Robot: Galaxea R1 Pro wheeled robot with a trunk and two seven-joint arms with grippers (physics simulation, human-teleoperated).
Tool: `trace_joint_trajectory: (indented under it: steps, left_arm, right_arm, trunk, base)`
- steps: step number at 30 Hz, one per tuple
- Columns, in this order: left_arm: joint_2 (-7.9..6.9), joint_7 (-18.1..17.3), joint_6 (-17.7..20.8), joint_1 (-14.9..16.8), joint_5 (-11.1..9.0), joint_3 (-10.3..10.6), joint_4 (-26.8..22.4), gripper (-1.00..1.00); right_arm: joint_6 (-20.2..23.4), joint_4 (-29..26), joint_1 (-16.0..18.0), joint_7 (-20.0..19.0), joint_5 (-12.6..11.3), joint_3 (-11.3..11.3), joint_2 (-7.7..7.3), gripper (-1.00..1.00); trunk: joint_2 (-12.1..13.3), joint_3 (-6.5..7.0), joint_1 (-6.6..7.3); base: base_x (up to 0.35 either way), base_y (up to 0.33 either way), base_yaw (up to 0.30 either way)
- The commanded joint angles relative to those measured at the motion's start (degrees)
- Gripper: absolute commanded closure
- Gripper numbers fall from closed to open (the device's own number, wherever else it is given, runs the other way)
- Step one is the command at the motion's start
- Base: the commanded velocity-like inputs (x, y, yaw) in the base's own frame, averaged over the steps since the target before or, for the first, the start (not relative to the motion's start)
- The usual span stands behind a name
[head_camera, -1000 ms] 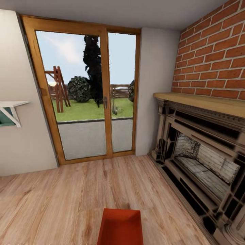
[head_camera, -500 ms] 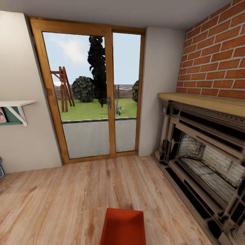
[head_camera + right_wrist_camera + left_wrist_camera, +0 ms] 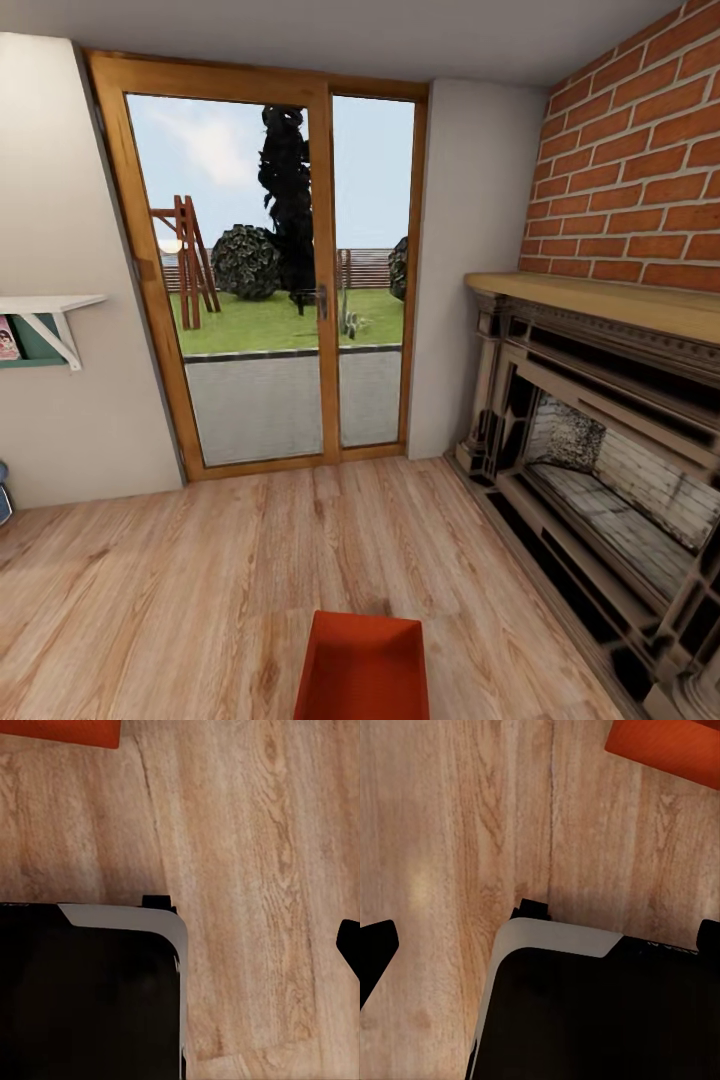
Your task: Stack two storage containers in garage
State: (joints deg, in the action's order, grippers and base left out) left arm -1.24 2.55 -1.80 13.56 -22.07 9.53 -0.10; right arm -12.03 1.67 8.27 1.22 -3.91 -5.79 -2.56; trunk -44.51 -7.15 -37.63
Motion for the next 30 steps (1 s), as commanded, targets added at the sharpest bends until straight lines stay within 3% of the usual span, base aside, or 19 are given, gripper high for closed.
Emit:
trace_joint_trajectory:
  steps: [1,22,30]
  left_arm:
    - [0.01,0.1,-0.1,0.0,-0.4,0.5,0.0,-1.00]
    - [0.01,0.1,-0.1,0.1,-0.4,0.5,0.0,-1.00]
    - [0.01,0.1,-0.1,0.1,-0.4,0.5,0.0,-1.00]
  right_arm:
    - [-0.3,0.2,0.1,0.1,-0.4,-0.5,0.01,-1.00]
    - [-0.4,0.2,0.1,0.1,-0.5,-0.5,0.13,-1.00]
    - [-0.4,0.2,0.1,0.1,-0.6,-0.5,0.20,-1.00]
  trunk:
    - [-0.1,-0.09,-0.01]
    - [-0.1,-0.09,-0.01]
    - [-0.1,-0.09,-0.01]
  base:
    - [0.000,0.000,0.000]
    - [0.049,0.052,0.000]
    - [0.000,0.000,-0.165]
